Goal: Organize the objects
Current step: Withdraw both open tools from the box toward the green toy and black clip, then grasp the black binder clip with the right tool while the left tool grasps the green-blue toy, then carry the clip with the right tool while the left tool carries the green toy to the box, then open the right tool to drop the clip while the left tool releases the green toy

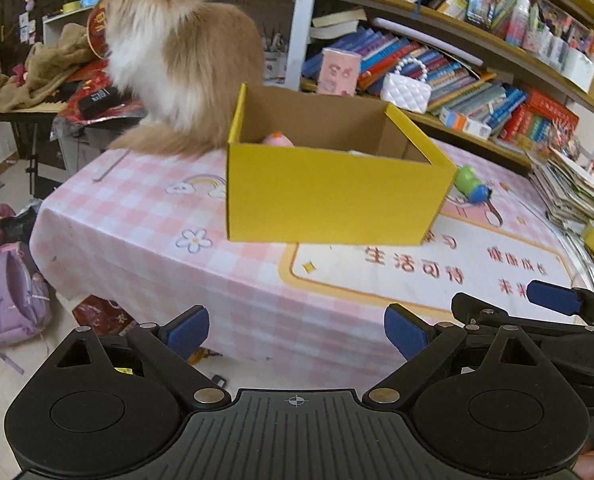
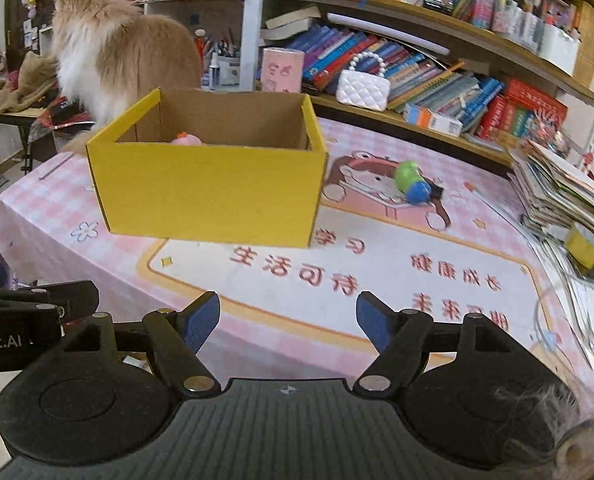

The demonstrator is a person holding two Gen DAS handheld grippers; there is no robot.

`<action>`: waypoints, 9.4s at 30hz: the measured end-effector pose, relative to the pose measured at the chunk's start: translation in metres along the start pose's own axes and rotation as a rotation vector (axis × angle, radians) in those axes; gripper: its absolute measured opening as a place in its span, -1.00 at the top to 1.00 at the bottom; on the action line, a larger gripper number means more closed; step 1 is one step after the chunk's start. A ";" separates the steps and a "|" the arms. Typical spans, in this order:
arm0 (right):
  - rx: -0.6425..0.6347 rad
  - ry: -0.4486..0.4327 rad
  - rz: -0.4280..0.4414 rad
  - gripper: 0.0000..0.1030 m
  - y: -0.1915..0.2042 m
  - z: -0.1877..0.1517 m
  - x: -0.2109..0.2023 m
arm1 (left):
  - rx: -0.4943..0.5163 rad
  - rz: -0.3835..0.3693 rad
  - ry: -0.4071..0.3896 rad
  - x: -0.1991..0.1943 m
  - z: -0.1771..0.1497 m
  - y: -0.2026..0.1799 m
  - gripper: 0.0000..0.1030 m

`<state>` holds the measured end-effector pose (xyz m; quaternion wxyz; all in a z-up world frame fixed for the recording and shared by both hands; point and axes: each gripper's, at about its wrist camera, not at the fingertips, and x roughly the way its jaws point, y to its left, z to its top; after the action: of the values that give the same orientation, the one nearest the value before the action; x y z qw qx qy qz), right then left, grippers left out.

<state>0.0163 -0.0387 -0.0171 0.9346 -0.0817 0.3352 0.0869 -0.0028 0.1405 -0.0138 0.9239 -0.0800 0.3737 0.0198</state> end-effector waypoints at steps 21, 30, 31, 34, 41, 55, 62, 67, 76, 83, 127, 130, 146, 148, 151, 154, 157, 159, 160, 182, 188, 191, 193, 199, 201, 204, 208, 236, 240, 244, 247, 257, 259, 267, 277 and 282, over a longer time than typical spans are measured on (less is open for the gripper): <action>0.140 0.046 -0.191 -0.50 -0.063 -0.025 -0.019 | 0.160 -0.156 0.053 0.020 0.003 -0.071 -0.86; 0.214 0.064 -0.284 -0.52 -0.112 -0.030 -0.019 | 0.243 -0.235 0.068 0.037 0.009 -0.123 -0.86; 0.220 0.066 -0.292 -0.52 -0.117 -0.030 -0.018 | 0.249 -0.241 0.071 0.040 0.011 -0.128 -0.86; 0.236 0.075 -0.308 -0.53 -0.131 -0.031 -0.015 | 0.266 -0.253 0.078 0.047 0.013 -0.142 -0.86; 0.250 0.100 -0.310 -0.53 -0.158 -0.027 0.001 | 0.274 -0.253 0.096 0.067 0.020 -0.169 -0.86; 0.254 0.122 -0.255 -0.54 -0.207 0.002 0.052 | 0.255 -0.229 0.084 0.107 0.050 -0.205 -0.86; 0.221 0.065 -0.196 -0.53 -0.232 0.030 0.077 | 0.229 -0.184 0.011 0.124 0.081 -0.222 -0.86; 0.170 0.025 -0.145 -0.53 -0.243 0.049 0.098 | 0.198 -0.152 -0.023 0.138 0.105 -0.234 -0.83; 0.137 -0.041 -0.092 -0.48 -0.268 0.082 0.141 | 0.168 -0.121 -0.033 0.171 0.143 -0.264 -0.57; 0.124 -0.029 -0.071 -0.48 -0.282 0.094 0.174 | 0.114 -0.108 0.027 0.220 0.163 -0.280 -0.47; 0.175 0.083 0.060 0.23 -0.264 0.126 0.288 | -0.065 -0.089 0.074 0.190 0.155 -0.210 0.27; 0.174 0.075 0.063 0.23 -0.264 0.124 0.266 | -0.057 -0.116 0.072 0.183 0.148 -0.211 0.27; 0.198 0.058 0.071 0.23 -0.236 0.084 0.135 | 0.033 -0.259 0.057 0.130 0.109 -0.191 0.27; 0.203 0.064 0.064 0.23 -0.227 0.077 0.125 | 0.029 -0.274 0.062 0.124 0.104 -0.185 0.27; 0.217 0.075 0.052 0.23 -0.215 0.066 0.112 | 0.036 -0.296 0.071 0.117 0.095 -0.178 0.27; 0.224 0.079 0.036 0.23 -0.205 0.058 0.101 | 0.048 -0.311 0.076 0.111 0.087 -0.168 0.27; 0.226 0.084 0.020 0.23 -0.192 0.049 0.089 | 0.044 -0.314 0.090 0.105 0.077 -0.154 0.27; 0.221 0.094 0.013 0.23 -0.183 0.043 0.083 | 0.030 -0.311 0.111 0.103 0.069 -0.142 0.27; 0.214 0.100 0.010 0.23 -0.176 0.039 0.079 | 0.024 -0.309 0.119 0.101 0.064 -0.137 0.27; 0.100 0.132 0.118 0.23 -0.051 -0.003 0.023 | -0.053 -0.250 0.131 0.035 0.009 -0.031 0.27; 0.068 0.122 0.154 0.23 -0.023 -0.004 0.013 | -0.083 -0.224 0.105 0.017 0.002 -0.006 0.27; 0.046 0.114 0.172 0.23 -0.011 -0.002 0.009 | -0.104 -0.209 0.085 0.009 0.000 0.006 0.27; 0.027 0.107 0.185 0.23 -0.001 0.000 0.007 | -0.120 -0.198 0.071 0.003 -0.002 0.014 0.27; -0.016 0.090 0.215 0.23 0.021 0.005 0.001 | -0.156 -0.170 0.035 -0.010 -0.003 0.032 0.27; -0.025 0.085 0.219 0.23 0.025 0.007 0.001 | -0.165 -0.165 0.027 -0.012 -0.004 0.037 0.27; -0.040 0.082 0.225 0.23 0.028 0.010 0.003 | -0.177 -0.161 0.014 -0.014 -0.002 0.040 0.27; -0.050 0.074 0.229 0.23 0.032 0.015 0.007 | -0.185 -0.156 -0.007 -0.014 0.001 0.044 0.27; -0.109 -0.113 0.209 0.23 0.002 0.130 0.105 | -0.136 -0.060 -0.143 0.069 0.118 0.011 0.27; -0.137 -0.084 0.220 0.23 0.003 0.141 0.138 | -0.118 -0.036 -0.120 0.095 0.132 0.006 0.26; -0.152 -0.059 0.234 0.23 0.006 0.151 0.165 | -0.078 0.011 -0.098 0.113 0.142 -0.001 0.28; -0.172 -0.032 0.252 0.23 0.009 0.159 0.183 | -0.077 0.051 -0.071 0.128 0.148 0.003 0.28; -0.237 0.054 0.307 0.22 0.026 0.180 0.219 | -0.004 0.142 -0.028 0.160 0.160 0.005 0.28; -0.243 0.071 0.306 0.22 0.027 0.183 0.223 | 0.011 0.150 -0.028 0.162 0.162 0.004 0.28; -0.194 0.160 0.318 0.22 0.022 0.186 0.235 | 0.044 0.158 -0.035 0.165 0.162 0.000 0.23; -0.104 0.071 0.293 0.05 0.009 0.184 0.212 | -0.013 0.113 -0.108 0.133 0.160 0.006 -0.32; -0.067 -0.005 0.263 0.05 0.003 0.181 0.183 | -0.033 0.091 -0.168 0.105 0.158 0.002 -0.50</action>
<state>0.2655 0.0217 0.0034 0.9126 -0.0680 0.3376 0.2202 0.1813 0.1659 0.0244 0.9488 -0.0760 0.2976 0.0744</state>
